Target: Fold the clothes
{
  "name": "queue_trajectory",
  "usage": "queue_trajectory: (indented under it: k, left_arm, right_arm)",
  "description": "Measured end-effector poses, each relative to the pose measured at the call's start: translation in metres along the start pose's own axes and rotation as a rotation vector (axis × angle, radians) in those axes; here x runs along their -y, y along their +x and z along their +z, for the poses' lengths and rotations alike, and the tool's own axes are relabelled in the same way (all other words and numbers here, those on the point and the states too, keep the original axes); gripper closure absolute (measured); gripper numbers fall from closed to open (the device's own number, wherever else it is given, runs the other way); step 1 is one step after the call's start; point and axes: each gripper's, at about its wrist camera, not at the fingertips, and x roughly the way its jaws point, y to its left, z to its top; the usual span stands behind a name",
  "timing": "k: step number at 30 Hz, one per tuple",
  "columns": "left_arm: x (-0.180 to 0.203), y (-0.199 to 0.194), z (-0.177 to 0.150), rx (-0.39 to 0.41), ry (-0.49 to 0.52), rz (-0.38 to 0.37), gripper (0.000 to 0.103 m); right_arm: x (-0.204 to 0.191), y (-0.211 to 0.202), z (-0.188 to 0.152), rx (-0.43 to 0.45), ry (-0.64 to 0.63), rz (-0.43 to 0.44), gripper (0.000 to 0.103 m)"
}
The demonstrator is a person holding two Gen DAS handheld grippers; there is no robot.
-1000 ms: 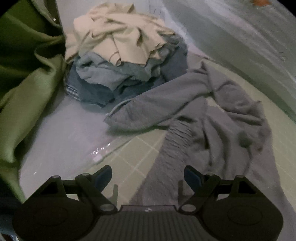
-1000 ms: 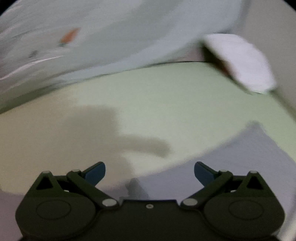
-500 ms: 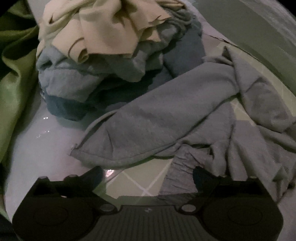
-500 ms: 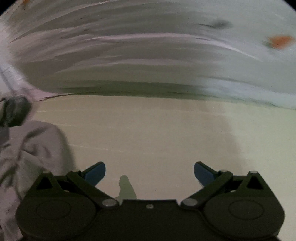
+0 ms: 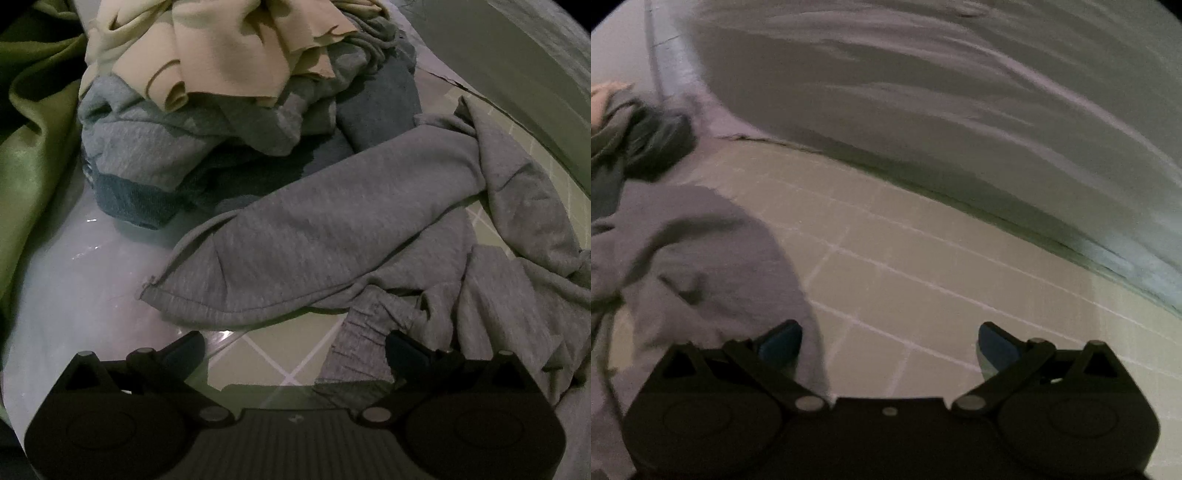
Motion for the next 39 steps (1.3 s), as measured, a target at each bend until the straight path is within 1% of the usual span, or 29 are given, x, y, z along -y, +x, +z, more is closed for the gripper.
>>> queue_trajectory:
  k: [3, 6, 7, 9, 11, 12, 14, 16, 17, 18, 19, 21, 22, 23, 24, 25, 26, 27, 29, 32, 36, 39]
  left_arm:
    - [-0.001, -0.001, -0.002, 0.002, -0.004, 0.001, 0.000]
    - [-0.002, -0.003, -0.005, 0.004, -0.009, 0.004, 0.000]
    - [-0.001, -0.004, -0.005, 0.001, -0.015, 0.008, 0.000]
    - [-0.002, -0.006, -0.007, -0.011, -0.026, 0.015, 0.000]
    - [-0.004, -0.008, -0.008, -0.024, -0.038, 0.021, 0.000]
    - [-0.005, -0.009, -0.010, -0.031, -0.043, 0.024, 0.000]
    - [-0.008, -0.011, -0.013, -0.044, -0.052, 0.028, 0.000]
    - [-0.009, -0.012, -0.016, -0.048, -0.055, 0.030, 0.000]
    - [-0.009, -0.011, -0.016, -0.048, -0.056, 0.031, 0.000]
    - [-0.009, -0.011, -0.017, -0.049, -0.056, 0.031, 0.000]
    - [-0.009, -0.011, -0.018, -0.049, -0.056, 0.032, 0.000]
    - [-0.009, -0.011, -0.019, -0.051, -0.058, 0.031, 0.000]
    - [-0.010, -0.010, -0.018, -0.056, -0.064, 0.027, 0.000]
    - [-0.010, -0.010, -0.018, -0.061, -0.069, 0.025, 0.000]
    - [-0.010, -0.009, -0.018, -0.064, -0.072, 0.023, 0.000]
    - [-0.010, -0.010, -0.018, -0.062, -0.072, 0.024, 0.000]
    - [-0.009, -0.010, -0.019, -0.061, -0.071, 0.025, 0.000]
    - [-0.009, -0.010, -0.019, -0.059, -0.070, 0.026, 0.000]
    - [-0.008, -0.010, -0.020, -0.057, -0.068, 0.026, 0.000]
    - [-0.011, -0.009, -0.021, -0.061, -0.078, 0.010, 0.000]
    - [-0.015, -0.008, -0.022, -0.064, -0.094, -0.012, 0.000]
    - [-0.016, -0.008, -0.023, -0.061, -0.090, -0.013, 0.000]
  right_arm:
    - [0.022, -0.002, -0.007, 0.002, 0.000, -0.104, 0.001]
    - [0.054, -0.005, -0.015, -0.043, 0.106, -0.085, 0.002]
    - [0.061, -0.007, -0.016, -0.053, 0.137, -0.071, 0.003]
    - [0.068, -0.013, -0.017, -0.033, 0.163, -0.032, 0.003]
    - [0.069, -0.021, -0.015, -0.001, 0.186, 0.052, 0.003]
    - [0.064, -0.019, -0.010, 0.008, 0.198, 0.101, 0.002]
    - [0.050, -0.012, 0.000, 0.013, 0.198, 0.163, 0.002]
    - [0.036, -0.010, 0.004, 0.010, 0.150, 0.188, 0.003]
    - [0.030, -0.008, 0.006, 0.006, 0.124, 0.198, 0.009]
    - [0.024, -0.007, 0.007, 0.001, 0.104, 0.212, 0.017]
    - [0.018, -0.005, 0.008, -0.004, 0.085, 0.230, 0.021]
    - [0.007, -0.006, 0.007, -0.012, 0.057, 0.265, 0.042]
    - [0.001, -0.006, 0.006, -0.010, 0.041, 0.279, 0.043]
    - [-0.003, -0.005, 0.005, 0.000, 0.019, 0.285, 0.050]
    - [-0.007, -0.005, 0.004, 0.011, -0.003, 0.291, 0.059]
    - [-0.011, -0.005, 0.002, 0.020, -0.024, 0.299, 0.065]
    - [-0.010, -0.008, 0.000, 0.025, -0.042, 0.311, 0.086]
    - [-0.011, -0.008, 0.000, 0.028, -0.060, 0.308, 0.101]
    - [-0.009, -0.011, -0.003, 0.037, -0.099, 0.289, 0.102]
    - [0.002, -0.016, -0.013, 0.047, -0.108, 0.227, 0.102]
    - [0.043, -0.032, -0.041, 0.026, -0.040, 0.092, 0.102]
    - [0.081, -0.055, -0.077, -0.009, 0.022, -0.036, 0.102]
